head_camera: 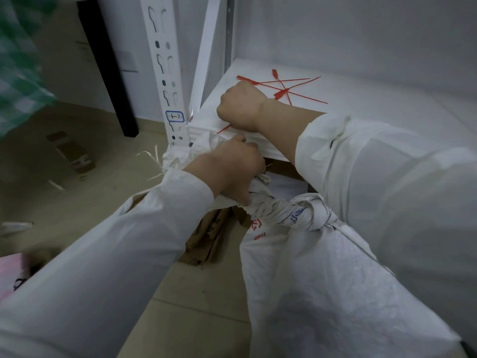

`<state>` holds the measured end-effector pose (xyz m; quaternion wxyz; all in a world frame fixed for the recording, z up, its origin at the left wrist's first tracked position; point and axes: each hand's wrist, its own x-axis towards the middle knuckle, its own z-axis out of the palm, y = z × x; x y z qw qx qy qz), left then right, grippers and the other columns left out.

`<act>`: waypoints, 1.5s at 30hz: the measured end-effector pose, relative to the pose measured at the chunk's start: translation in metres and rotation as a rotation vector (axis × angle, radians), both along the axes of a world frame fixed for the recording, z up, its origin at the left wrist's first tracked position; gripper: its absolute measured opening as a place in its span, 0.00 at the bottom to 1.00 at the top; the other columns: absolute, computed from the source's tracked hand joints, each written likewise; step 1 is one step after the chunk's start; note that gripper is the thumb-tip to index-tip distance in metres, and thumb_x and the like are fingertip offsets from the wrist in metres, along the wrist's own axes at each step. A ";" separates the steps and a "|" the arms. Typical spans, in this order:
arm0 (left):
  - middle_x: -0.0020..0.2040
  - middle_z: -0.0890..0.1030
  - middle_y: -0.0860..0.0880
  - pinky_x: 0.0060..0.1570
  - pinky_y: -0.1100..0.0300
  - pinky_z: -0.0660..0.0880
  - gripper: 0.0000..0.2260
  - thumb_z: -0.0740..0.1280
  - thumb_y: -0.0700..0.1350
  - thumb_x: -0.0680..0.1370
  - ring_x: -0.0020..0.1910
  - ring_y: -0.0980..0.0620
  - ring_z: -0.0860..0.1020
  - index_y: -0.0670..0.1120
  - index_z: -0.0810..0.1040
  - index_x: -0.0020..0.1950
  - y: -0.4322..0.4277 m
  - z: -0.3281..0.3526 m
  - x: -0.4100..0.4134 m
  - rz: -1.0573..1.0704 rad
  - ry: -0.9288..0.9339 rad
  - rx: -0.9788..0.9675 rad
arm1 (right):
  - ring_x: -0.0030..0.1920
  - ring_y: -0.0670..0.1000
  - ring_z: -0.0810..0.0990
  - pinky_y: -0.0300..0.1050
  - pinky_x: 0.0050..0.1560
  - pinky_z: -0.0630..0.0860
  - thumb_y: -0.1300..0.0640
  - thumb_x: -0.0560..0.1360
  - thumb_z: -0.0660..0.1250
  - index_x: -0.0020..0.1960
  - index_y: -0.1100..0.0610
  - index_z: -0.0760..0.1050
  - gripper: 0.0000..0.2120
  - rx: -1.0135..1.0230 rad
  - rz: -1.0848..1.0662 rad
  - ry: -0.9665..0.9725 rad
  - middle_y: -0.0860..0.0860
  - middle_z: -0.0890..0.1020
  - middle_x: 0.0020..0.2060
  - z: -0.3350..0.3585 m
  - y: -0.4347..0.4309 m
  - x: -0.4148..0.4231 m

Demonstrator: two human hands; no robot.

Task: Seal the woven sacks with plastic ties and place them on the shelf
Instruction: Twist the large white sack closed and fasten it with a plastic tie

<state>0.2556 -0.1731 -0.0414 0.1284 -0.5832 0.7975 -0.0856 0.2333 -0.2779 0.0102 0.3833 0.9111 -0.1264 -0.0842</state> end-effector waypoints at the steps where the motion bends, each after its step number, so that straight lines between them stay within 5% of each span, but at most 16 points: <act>1: 0.44 0.73 0.52 0.60 0.53 0.66 0.21 0.69 0.64 0.66 0.50 0.49 0.73 0.52 0.78 0.51 0.001 0.002 -0.002 0.002 -0.007 0.006 | 0.38 0.55 0.71 0.42 0.31 0.61 0.74 0.73 0.59 0.36 0.61 0.66 0.12 0.000 0.005 0.012 0.52 0.64 0.29 0.001 0.000 -0.003; 6: 0.45 0.75 0.51 0.59 0.54 0.63 0.21 0.69 0.64 0.66 0.50 0.50 0.73 0.51 0.78 0.50 0.006 0.008 -0.012 -0.008 -0.055 0.005 | 0.37 0.57 0.68 0.48 0.37 0.64 0.71 0.74 0.59 0.50 0.62 0.72 0.08 0.114 -0.027 -0.202 0.53 0.65 0.32 0.006 0.000 -0.025; 11: 0.39 0.70 0.52 0.59 0.54 0.62 0.20 0.70 0.62 0.67 0.43 0.51 0.68 0.51 0.66 0.41 0.014 0.018 -0.030 0.024 -0.121 0.004 | 0.35 0.58 0.66 0.48 0.32 0.58 0.73 0.72 0.55 0.61 0.64 0.68 0.19 0.250 -0.042 -0.563 0.61 0.73 0.40 0.022 0.007 -0.058; 13: 0.39 0.69 0.51 0.64 0.51 0.62 0.21 0.70 0.62 0.68 0.43 0.52 0.65 0.50 0.64 0.42 0.020 0.024 -0.040 0.031 -0.188 0.004 | 0.34 0.58 0.65 0.47 0.30 0.55 0.75 0.70 0.55 0.60 0.65 0.69 0.20 0.293 -0.015 -0.693 0.61 0.73 0.40 0.026 0.013 -0.077; 18: 0.50 0.78 0.51 0.62 0.51 0.63 0.19 0.69 0.61 0.70 0.50 0.51 0.70 0.50 0.76 0.52 0.041 0.037 -0.067 0.004 -0.288 -0.029 | 0.45 0.59 0.79 0.51 0.42 0.76 0.66 0.79 0.58 0.62 0.62 0.72 0.12 0.482 0.025 -1.043 0.59 0.81 0.49 0.034 0.032 -0.138; 20: 0.53 0.78 0.51 0.63 0.49 0.62 0.21 0.69 0.61 0.70 0.57 0.50 0.71 0.49 0.77 0.56 0.051 0.040 -0.082 -0.003 -0.313 -0.050 | 0.47 0.54 0.81 0.43 0.49 0.78 0.63 0.81 0.58 0.61 0.63 0.74 0.12 0.585 0.046 -1.170 0.58 0.82 0.50 0.040 0.048 -0.163; 22: 0.54 0.78 0.51 0.63 0.49 0.62 0.21 0.69 0.61 0.70 0.58 0.49 0.71 0.50 0.78 0.57 0.061 0.044 -0.101 -0.016 -0.322 -0.085 | 0.44 0.47 0.81 0.34 0.49 0.77 0.62 0.81 0.59 0.59 0.63 0.76 0.11 0.659 0.057 -1.262 0.55 0.82 0.48 0.046 0.066 -0.188; 30: 0.55 0.75 0.49 0.63 0.50 0.63 0.20 0.71 0.56 0.68 0.60 0.47 0.70 0.48 0.80 0.55 0.111 0.049 -0.164 -0.006 -0.205 -0.256 | 0.37 0.48 0.83 0.44 0.42 0.82 0.61 0.81 0.57 0.51 0.60 0.78 0.11 0.963 -0.027 -1.676 0.54 0.82 0.40 0.059 0.129 -0.270; 39: 0.57 0.74 0.50 0.68 0.46 0.60 0.17 0.73 0.55 0.63 0.59 0.46 0.71 0.50 0.82 0.48 0.131 0.042 -0.165 -0.155 -0.096 -0.422 | 0.35 0.55 0.85 0.43 0.36 0.81 0.59 0.83 0.53 0.51 0.62 0.75 0.14 1.212 -0.295 -1.900 0.60 0.83 0.38 0.005 0.141 -0.353; 42: 0.56 0.77 0.48 0.68 0.44 0.59 0.14 0.73 0.48 0.61 0.58 0.44 0.73 0.49 0.82 0.45 0.124 0.043 -0.160 -0.216 -0.052 -0.484 | 0.32 0.50 0.83 0.38 0.31 0.76 0.59 0.83 0.51 0.46 0.60 0.76 0.16 1.280 -0.352 -1.923 0.56 0.84 0.37 -0.016 0.134 -0.360; 45: 0.57 0.78 0.48 0.69 0.43 0.60 0.10 0.71 0.43 0.64 0.58 0.43 0.74 0.48 0.81 0.45 0.116 0.043 -0.158 -0.264 -0.031 -0.549 | 0.36 0.49 0.84 0.40 0.37 0.78 0.58 0.84 0.51 0.42 0.58 0.76 0.18 1.366 -0.417 -1.906 0.51 0.85 0.34 -0.037 0.126 -0.362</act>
